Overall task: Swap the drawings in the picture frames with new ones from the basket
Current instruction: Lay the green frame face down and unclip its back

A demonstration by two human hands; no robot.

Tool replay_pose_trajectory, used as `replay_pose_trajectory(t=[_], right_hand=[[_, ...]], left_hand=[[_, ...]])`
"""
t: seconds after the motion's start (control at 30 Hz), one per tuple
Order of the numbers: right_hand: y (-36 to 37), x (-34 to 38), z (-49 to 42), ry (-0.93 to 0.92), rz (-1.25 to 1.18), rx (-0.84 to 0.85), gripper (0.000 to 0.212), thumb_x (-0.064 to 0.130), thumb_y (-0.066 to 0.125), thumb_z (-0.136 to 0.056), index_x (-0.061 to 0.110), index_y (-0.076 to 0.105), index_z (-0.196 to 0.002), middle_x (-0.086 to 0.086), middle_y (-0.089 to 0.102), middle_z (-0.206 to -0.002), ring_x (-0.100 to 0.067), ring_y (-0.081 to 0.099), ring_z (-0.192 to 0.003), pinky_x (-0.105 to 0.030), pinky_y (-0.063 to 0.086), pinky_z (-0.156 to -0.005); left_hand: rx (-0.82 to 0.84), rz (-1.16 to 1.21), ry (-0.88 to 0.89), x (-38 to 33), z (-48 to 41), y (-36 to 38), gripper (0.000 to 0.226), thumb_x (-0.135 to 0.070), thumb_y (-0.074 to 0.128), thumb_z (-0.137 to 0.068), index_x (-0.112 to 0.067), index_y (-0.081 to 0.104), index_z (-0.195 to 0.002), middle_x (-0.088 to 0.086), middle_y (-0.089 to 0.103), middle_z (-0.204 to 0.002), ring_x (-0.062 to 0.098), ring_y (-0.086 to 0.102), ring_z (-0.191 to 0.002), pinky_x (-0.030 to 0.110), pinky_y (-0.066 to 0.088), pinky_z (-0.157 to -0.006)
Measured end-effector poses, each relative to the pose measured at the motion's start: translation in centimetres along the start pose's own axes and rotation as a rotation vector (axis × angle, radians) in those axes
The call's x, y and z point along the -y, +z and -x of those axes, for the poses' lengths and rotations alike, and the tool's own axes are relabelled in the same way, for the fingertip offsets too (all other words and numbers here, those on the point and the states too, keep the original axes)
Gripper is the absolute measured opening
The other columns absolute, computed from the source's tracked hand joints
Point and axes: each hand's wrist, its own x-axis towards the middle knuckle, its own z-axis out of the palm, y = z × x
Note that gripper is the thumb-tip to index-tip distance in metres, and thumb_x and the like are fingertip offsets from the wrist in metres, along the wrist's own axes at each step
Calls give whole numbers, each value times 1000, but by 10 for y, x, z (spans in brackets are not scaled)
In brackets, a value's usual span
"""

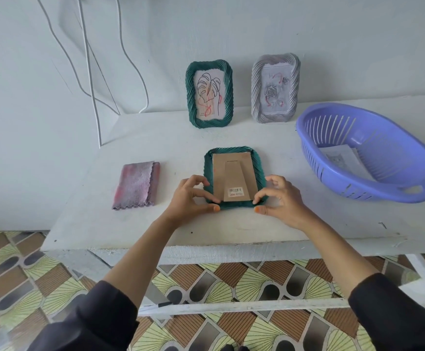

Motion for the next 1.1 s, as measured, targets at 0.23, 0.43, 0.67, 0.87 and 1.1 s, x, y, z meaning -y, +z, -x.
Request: replay_pose_trajectory(t=[0.23, 0.43, 0.67, 0.87, 1.1], right_hand=[[-12, 2, -3, 57, -143, 138, 27, 35, 77, -69, 51, 60, -81, -1, 34, -139, -16, 24, -136, -42, 18, -115], [-14, 6, -32, 159, -178, -95, 20, 37, 62, -84, 45, 62, -102, 6, 50, -126, -14, 44, -125, -34, 30, -106], [11, 2, -43, 198, 147, -259, 28, 35, 55, -88, 36, 63, -115, 4, 55, -129, -22, 44, -121, -36, 27, -101], [13, -2, -43, 177, 183, -259, 29, 38, 52, -89, 38, 61, -117, 5, 52, -132, -20, 42, -122, -36, 25, -101], [13, -3, -42, 170, 191, -242, 30, 41, 51, -90, 39, 59, -119, 5, 50, -134, -19, 40, -124, -37, 24, -101]], left_hand=[[-32, 341, -163, -8, -8, -10, 26, -17, 73, -78, -32, 66, -97, -4, 42, -119, 8, 40, -116, 23, 27, -105], [-227, 72, -363, -11, -36, 5, 23, -34, 63, -85, -26, 70, -106, 0, 57, -123, 20, 50, -117, 35, 42, -100], [-332, -18, -470, -18, -47, 20, 20, -36, 62, -84, -32, 72, -101, -5, 63, -118, 22, 47, -117, 35, 34, -97], [-397, 41, -485, -25, -48, 20, 13, -27, 66, -81, -26, 76, -89, -6, 72, -97, 18, 60, -97, 30, 35, -81], [-415, 85, -509, -33, -50, 18, 12, -22, 68, -78, -24, 78, -85, -3, 74, -94, 24, 61, -99, 32, 49, -78]])
